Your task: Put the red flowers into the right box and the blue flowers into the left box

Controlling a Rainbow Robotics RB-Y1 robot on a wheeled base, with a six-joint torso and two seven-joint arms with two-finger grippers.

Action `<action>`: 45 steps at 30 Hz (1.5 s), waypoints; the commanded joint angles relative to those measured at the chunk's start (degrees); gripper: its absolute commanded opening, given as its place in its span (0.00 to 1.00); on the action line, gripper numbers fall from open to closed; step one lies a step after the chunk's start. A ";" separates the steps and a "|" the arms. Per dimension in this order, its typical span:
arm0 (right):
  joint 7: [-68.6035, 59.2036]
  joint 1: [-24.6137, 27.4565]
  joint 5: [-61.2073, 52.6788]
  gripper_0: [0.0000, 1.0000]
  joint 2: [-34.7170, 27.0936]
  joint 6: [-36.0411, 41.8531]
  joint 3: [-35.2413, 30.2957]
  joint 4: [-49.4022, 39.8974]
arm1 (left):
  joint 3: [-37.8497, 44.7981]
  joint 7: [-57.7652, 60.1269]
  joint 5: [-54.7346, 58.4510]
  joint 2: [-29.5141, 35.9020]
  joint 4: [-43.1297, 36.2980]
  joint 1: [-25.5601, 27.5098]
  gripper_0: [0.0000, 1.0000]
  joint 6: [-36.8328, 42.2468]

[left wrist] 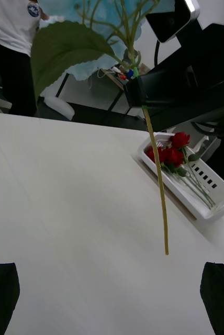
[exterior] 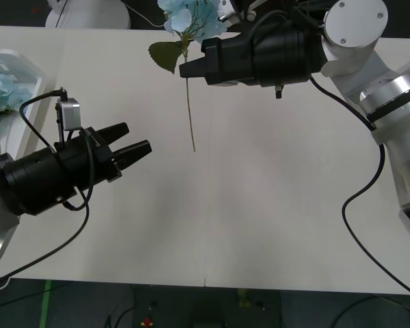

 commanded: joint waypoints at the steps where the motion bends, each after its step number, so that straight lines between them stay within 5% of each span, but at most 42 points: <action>1: 1.13 -2.92 -0.68 0.00 4.26 -3.17 1.18 -2.45 | -8.39 -2.32 1.01 -0.47 -4.41 2.17 1.00 -8.37; 9: 1.66 -2.92 -0.77 0.00 5.23 -4.84 3.21 -2.72 | -18.85 -3.29 0.75 -1.08 -5.82 -0.29 1.00 -22.00; 23: 1.75 -2.92 -0.86 0.00 4.97 -4.66 3.47 -2.72 | -23.42 -2.15 0.93 -1.17 -4.06 -7.67 1.00 -32.10; 25: 1.75 -2.92 -0.86 0.00 4.97 -4.58 3.47 -2.72 | -23.42 -2.15 0.93 -1.52 -3.62 -8.03 0.68 -32.37; 26: 1.75 -2.92 -0.86 0.00 4.97 -4.66 3.56 -2.72 | -23.42 -2.06 0.93 -1.61 -3.45 -8.11 0.43 -32.37; 29: 1.66 -2.92 -0.86 0.00 4.97 -4.58 3.47 -2.63 | -23.60 -1.80 1.10 -1.61 -2.92 -8.11 0.01 -32.37; 45: 1.66 -2.92 -0.86 0.00 4.97 -4.66 3.56 -2.72 | -23.51 -1.80 3.21 -1.61 -2.48 -8.11 0.00 -34.92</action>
